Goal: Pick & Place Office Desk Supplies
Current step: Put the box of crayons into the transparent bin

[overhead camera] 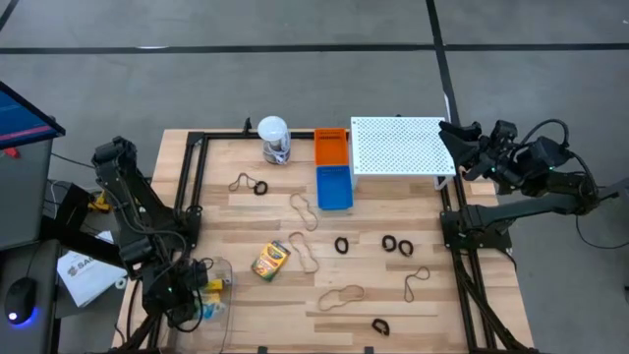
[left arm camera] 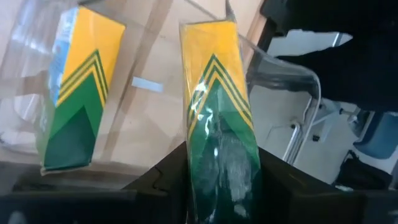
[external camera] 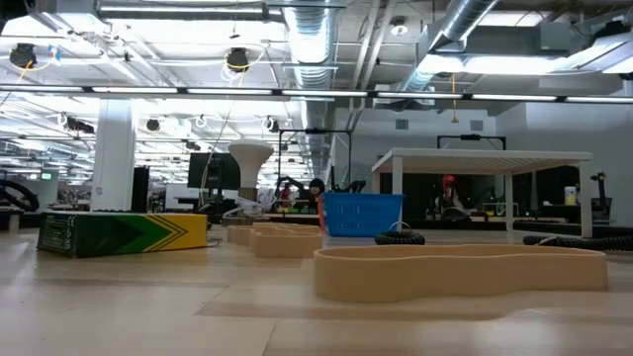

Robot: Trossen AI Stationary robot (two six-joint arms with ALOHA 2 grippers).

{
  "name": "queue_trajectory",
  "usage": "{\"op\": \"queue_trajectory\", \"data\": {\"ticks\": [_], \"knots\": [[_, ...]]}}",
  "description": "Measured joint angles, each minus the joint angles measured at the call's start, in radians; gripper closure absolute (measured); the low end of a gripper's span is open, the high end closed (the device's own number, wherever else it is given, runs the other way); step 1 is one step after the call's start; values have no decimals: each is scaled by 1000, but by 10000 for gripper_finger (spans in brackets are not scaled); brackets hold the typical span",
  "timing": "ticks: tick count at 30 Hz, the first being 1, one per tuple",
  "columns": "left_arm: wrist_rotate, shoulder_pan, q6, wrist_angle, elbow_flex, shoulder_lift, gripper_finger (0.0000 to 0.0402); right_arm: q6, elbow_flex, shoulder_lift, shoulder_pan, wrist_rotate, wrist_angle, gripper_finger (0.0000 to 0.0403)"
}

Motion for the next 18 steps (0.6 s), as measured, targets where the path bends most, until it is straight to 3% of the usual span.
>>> {"op": "queue_trajectory", "data": {"ticks": [6,18], "knots": [[-32,0,-26,-7,0,0,253,0,0,5,0,0,0,179],[-40,0,-78,8,0,0,167,0,0,2,0,0,0,179]]}}
